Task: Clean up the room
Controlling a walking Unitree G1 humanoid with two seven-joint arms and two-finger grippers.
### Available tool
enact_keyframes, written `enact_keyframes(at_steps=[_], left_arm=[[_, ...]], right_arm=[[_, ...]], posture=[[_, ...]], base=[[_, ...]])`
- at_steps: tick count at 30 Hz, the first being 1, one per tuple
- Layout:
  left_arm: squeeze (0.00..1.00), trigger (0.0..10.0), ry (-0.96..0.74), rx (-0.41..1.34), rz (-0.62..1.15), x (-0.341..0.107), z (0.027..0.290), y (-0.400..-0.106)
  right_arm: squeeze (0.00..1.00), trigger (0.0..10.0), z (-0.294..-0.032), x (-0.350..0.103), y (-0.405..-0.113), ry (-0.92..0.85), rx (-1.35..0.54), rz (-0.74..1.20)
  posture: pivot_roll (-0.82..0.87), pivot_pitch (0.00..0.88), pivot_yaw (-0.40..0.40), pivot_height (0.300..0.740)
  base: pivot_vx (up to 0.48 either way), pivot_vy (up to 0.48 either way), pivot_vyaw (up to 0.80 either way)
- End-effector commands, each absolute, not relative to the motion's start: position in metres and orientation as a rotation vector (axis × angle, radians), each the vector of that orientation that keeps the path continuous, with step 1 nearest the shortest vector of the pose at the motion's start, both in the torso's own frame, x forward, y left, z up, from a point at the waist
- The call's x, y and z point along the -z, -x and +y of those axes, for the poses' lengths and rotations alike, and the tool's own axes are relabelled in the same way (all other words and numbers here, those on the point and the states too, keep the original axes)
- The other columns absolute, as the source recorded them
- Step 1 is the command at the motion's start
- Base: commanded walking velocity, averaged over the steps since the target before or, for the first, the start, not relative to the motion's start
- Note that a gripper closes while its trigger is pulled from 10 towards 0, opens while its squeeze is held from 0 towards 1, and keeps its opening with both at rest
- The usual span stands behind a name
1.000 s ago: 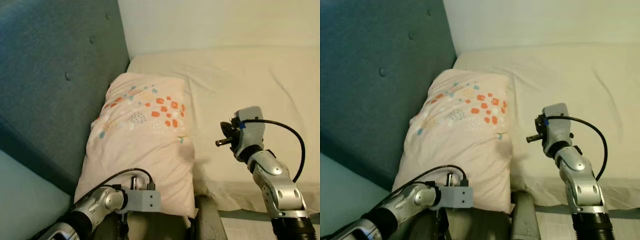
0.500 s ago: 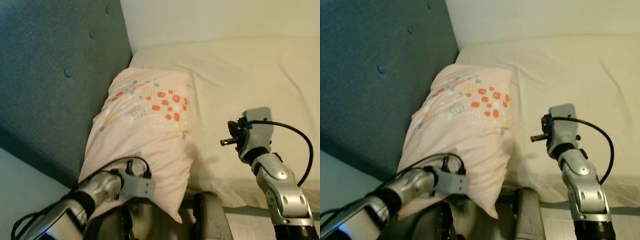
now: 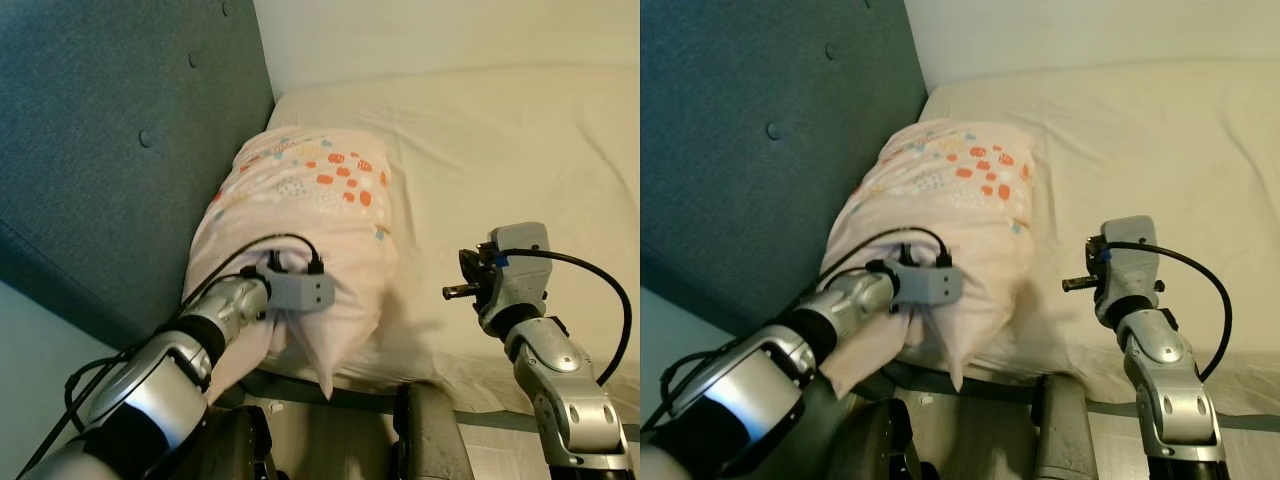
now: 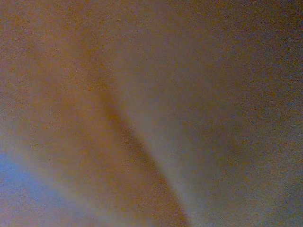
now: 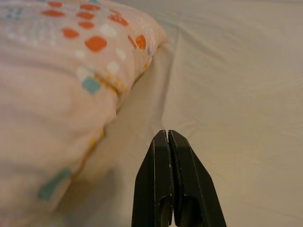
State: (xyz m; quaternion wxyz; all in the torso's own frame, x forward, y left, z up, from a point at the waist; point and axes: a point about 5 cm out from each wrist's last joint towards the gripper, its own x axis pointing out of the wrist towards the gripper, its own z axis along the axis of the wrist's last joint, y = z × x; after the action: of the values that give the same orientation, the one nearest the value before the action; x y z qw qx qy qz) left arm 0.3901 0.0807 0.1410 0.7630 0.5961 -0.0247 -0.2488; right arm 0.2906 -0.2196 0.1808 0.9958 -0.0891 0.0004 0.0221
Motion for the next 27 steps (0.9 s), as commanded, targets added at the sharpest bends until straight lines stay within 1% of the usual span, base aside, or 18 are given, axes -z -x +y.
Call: enact_keyframes(at_steps=[1, 4, 7, 8, 9, 14, 15, 16, 17, 18, 20, 21, 23, 25, 27], left_arm=[[0.0, 0.0, -1.26, 0.48, -0.074, -0.148, 0.083, -0.394], [0.0, 0.0, -1.229, 0.448, -0.085, -0.15, 0.083, -0.394], [0.0, 0.0, -1.189, 0.374, -0.099, -0.154, 0.085, -0.397], [0.0, 0.0, -1.189, 0.374, -0.099, -0.154, 0.085, -0.397], [0.0, 0.0, -1.17, 0.332, -0.11, -0.158, 0.086, -0.398], [0.0, 0.0, -1.136, 0.296, -0.132, -0.165, 0.084, -0.4], [0.0, 0.0, -1.103, 0.335, -0.107, -0.162, 0.079, -0.399], [0.0, 0.0, -1.08, 0.414, -0.066, -0.153, 0.074, -0.395], [0.0, 0.0, -1.08, 0.414, -0.066, -0.153, 0.074, -0.395], [0.0, 0.0, -1.06, 0.482, -0.027, -0.144, 0.071, -0.391], [0.0, 0.0, -0.942, 0.662, 0.1, -0.118, 0.065, -0.377], [0.0, 0.0, -0.942, 0.662, 0.1, -0.118, 0.065, -0.377], [0.0, 0.0, -0.845, 0.812, 0.166, -0.101, 0.06, -0.364], [0.0, 0.0, -0.778, 0.906, 0.203, -0.09, 0.058, -0.354], [0.0, 0.0, -0.723, 0.94, 0.221, -0.085, 0.059, -0.35]], right_arm=[[0.0, 10.0, -0.219, -0.178, -0.289, 0.161, -0.038, 0.011], [0.0, 10.0, -0.22, -0.178, -0.29, 0.161, -0.029, 0.014], [0.0, 10.0, -0.219, -0.179, -0.292, 0.165, -0.023, 0.014], [0.0, 10.0, -0.219, -0.179, -0.292, 0.165, -0.023, 0.014], [0.0, 10.0, -0.218, -0.179, -0.293, 0.168, -0.023, 0.015], [0.0, 10.0, -0.218, -0.179, -0.295, 0.171, -0.023, 0.016], [0.0, 10.0, -0.218, -0.179, -0.295, 0.172, -0.024, 0.018], [0.0, 10.0, -0.217, -0.178, -0.295, 0.171, -0.026, 0.02], [0.0, 10.0, -0.217, -0.178, -0.295, 0.171, -0.026, 0.02], [0.0, 10.0, -0.216, -0.176, -0.295, 0.17, -0.029, 0.023], [0.0, 10.0, -0.212, -0.172, -0.296, 0.159, -0.038, 0.03], [0.0, 10.0, -0.212, -0.172, -0.296, 0.159, -0.038, 0.03], [0.0, 10.0, -0.207, -0.169, -0.298, 0.152, -0.055, 0.035], [0.0, 10.0, -0.2, -0.168, -0.3, 0.15, -0.076, 0.036], [0.0, 10.0, -0.196, -0.168, -0.303, 0.15, -0.088, 0.034]], posture=[[-0.12, 0.296, 0.159, 0.595], [-0.12, 0.297, 0.153, 0.595], [-0.12, 0.3, 0.148, 0.595], [-0.12, 0.3, 0.148, 0.595], [-0.13, 0.3, 0.145, 0.595], [-0.13, 0.302, 0.142, 0.595], [-0.13, 0.301, 0.141, 0.595], [-0.12, 0.297, 0.142, 0.595], [-0.12, 0.297, 0.142, 0.595], [-0.12, 0.29, 0.141, 0.595], [-0.12, 0.277, 0.135, 0.595], [-0.12, 0.277, 0.135, 0.595], [-0.11, 0.267, 0.133, 0.595], [-0.11, 0.255, 0.129, 0.595], [-0.1, 0.248, 0.123, 0.595]], base=[[0.0, 0.0, 0.0], [0.0, 0.0, 0.0], [0.0, 0.0, 0.0], [0.0, 0.0, 0.0], [0.0, 0.0, 0.0], [0.0, 0.0, 0.0], [0.0, 0.0, 0.0], [0.0, 0.0, 0.0], [0.0, 0.0, 0.0], [0.0, 0.0, 0.0], [0.0, 0.0, 0.0], [0.0, 0.0, 0.0], [0.0, 0.0, 0.0], [0.0, 0.0, 0.0], [0.0, 0.0, 0.0]])
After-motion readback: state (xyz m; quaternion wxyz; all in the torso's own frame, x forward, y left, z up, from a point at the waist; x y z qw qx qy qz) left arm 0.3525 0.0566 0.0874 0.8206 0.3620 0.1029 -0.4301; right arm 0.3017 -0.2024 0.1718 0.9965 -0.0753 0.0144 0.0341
